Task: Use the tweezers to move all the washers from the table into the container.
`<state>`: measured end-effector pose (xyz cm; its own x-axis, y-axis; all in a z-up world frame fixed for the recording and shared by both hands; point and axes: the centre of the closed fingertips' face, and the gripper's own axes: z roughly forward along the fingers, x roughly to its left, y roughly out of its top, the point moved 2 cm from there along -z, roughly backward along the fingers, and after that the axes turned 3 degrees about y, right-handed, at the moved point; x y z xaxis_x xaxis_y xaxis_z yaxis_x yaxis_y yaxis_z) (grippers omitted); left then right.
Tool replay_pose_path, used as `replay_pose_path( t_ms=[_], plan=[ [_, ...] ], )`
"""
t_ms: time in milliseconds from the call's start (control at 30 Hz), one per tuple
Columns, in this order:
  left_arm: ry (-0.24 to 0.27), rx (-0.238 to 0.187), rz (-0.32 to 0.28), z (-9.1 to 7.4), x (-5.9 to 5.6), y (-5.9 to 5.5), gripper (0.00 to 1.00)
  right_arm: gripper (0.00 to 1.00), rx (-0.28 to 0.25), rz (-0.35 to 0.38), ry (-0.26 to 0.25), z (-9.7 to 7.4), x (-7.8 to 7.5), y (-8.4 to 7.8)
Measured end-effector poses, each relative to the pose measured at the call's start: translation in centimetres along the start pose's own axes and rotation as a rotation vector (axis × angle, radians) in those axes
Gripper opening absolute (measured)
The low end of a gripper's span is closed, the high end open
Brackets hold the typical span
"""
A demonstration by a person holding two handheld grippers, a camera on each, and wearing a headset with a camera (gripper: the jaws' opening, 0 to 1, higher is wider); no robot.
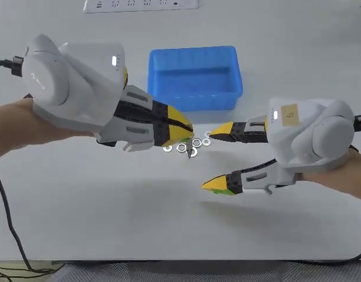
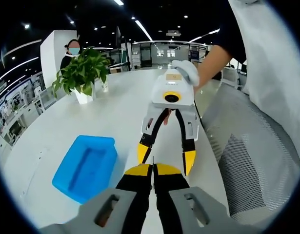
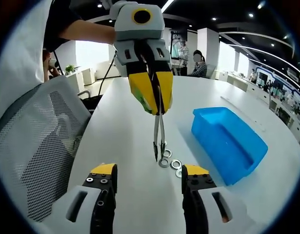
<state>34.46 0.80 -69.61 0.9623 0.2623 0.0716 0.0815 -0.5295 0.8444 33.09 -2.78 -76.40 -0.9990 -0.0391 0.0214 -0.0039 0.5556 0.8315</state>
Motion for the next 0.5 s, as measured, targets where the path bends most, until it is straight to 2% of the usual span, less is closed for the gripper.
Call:
replay_pose_path(
  t_ms=[100, 133, 200, 333, 500],
  plan=[
    [-0.021, -0.006, 0.022, 0.11, -0.08, 0.16, 0.05, 0.54, -0.003, -0.005, 0.008, 0.52, -0.08, 0.27],
    [-0.036, -0.021, 0.034, 0.27, -0.14, 0.27, 0.05, 0.54, -0.004, -0.006, 0.014, 0.72, -0.12, 0.36],
    [-0.038, -0.031, 0.017, 0.56, 0.06, 0.4, 0.05, 0.54, -0.005, -0.008, 0.015, 0.94, -0.19, 0.49],
    [-0.043, -0.031, 0.033, 0.91, 0.07, 0.66, 0.05, 0.53, -0.01, -0.01, 0.021, 1.0, -0.14, 0.6],
    [-0.042, -0.033, 0.041, 0.87, -0.1, 0.67, 0.05, 0.53, -0.001, 0.005, 0.015, 0.75, -0.17, -0.11]
  ],
)
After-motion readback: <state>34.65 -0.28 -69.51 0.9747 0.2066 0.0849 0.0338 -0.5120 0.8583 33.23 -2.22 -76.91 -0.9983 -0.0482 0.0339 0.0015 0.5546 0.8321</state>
